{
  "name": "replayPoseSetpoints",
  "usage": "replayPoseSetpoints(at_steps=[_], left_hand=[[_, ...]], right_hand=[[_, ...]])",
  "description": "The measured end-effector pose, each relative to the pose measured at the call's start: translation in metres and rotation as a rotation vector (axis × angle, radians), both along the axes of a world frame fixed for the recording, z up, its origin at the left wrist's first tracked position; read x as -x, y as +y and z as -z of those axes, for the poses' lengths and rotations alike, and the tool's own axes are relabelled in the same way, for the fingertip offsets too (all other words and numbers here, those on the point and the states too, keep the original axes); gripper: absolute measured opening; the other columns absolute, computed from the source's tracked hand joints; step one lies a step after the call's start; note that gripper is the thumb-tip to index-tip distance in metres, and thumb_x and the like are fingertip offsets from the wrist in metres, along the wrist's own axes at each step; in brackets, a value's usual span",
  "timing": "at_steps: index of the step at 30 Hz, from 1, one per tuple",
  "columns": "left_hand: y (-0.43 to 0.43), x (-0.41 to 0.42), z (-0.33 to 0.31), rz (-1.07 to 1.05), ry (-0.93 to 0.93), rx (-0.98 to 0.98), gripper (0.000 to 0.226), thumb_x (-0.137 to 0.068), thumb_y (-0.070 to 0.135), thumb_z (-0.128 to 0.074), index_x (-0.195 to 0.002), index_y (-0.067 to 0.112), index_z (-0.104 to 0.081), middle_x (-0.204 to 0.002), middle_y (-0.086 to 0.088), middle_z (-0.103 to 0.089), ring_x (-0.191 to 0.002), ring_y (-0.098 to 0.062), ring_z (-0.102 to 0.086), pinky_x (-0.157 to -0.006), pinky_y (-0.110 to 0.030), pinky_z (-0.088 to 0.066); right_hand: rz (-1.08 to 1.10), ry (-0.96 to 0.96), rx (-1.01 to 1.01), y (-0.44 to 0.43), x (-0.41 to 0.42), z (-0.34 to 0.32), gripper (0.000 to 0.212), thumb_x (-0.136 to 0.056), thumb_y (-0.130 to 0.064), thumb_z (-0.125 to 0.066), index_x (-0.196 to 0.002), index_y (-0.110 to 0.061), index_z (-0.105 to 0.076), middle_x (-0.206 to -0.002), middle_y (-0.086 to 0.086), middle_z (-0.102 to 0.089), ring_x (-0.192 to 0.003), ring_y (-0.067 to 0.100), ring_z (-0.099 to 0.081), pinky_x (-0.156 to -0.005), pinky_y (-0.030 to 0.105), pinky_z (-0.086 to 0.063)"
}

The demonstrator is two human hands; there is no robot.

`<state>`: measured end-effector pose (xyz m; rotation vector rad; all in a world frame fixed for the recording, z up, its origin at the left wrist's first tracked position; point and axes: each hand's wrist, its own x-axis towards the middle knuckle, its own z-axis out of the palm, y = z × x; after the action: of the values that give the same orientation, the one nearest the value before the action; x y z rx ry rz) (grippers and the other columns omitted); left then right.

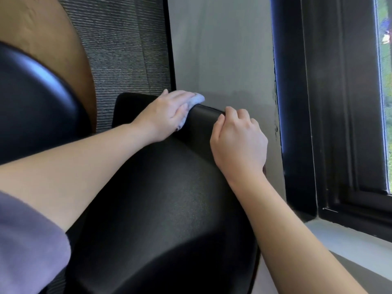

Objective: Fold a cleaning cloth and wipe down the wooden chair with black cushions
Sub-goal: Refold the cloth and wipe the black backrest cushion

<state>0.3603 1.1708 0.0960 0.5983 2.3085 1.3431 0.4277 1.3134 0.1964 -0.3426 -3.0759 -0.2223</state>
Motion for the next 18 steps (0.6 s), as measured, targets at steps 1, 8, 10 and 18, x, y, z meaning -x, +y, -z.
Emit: replayPoseSetpoints(at_steps=[1, 8, 10, 18], left_hand=[[-0.004, 0.005, 0.005, -0.01, -0.011, 0.045, 0.055, -0.098, 0.033, -0.023, -0.143, 0.014, -0.047, -0.143, 0.002, -0.049, -0.133, -0.014, -0.042, -0.117, -0.031, -0.002], [-0.011, 0.017, 0.018, -0.12, -0.06, 0.159, 0.043, -0.104, 0.019, -0.027, -0.137, 0.012, -0.054, -0.141, -0.005, -0.054, -0.134, -0.023, -0.042, -0.118, -0.036, -0.018], [-0.007, 0.002, 0.017, -0.191, -0.012, 0.067, 0.048, -0.1, 0.022, -0.029, -0.139, 0.005, -0.051, -0.145, -0.01, -0.05, -0.137, -0.025, -0.041, -0.115, -0.024, -0.016], [-0.006, -0.048, 0.014, -0.283, 0.139, -0.071, 0.048, -0.101, 0.01, -0.042, -0.147, -0.003, -0.036, -0.154, -0.013, -0.034, -0.141, -0.007, -0.025, -0.114, -0.007, -0.012]], right_hand=[[-0.002, 0.005, -0.001, 0.0, 0.0, 0.0, 0.032, -0.095, -0.029, -0.036, -0.091, -0.012, -0.063, -0.082, 0.006, -0.061, -0.067, 0.028, -0.052, -0.054, 0.03, -0.024], [-0.005, -0.005, -0.024, 0.0, 0.0, 0.003, 0.032, -0.096, -0.03, -0.034, -0.089, -0.013, -0.06, -0.082, 0.004, -0.06, -0.068, 0.026, -0.05, -0.055, 0.031, -0.024], [-0.009, -0.009, -0.028, 0.001, -0.001, 0.003, 0.032, -0.097, -0.03, -0.034, -0.091, -0.013, -0.061, -0.085, 0.004, -0.06, -0.07, 0.027, -0.052, -0.055, 0.032, -0.024], [-0.029, -0.026, -0.038, 0.001, 0.0, 0.0, 0.033, -0.098, -0.03, -0.034, -0.098, -0.013, -0.062, -0.089, 0.005, -0.061, -0.075, 0.029, -0.055, -0.057, 0.032, -0.028]])
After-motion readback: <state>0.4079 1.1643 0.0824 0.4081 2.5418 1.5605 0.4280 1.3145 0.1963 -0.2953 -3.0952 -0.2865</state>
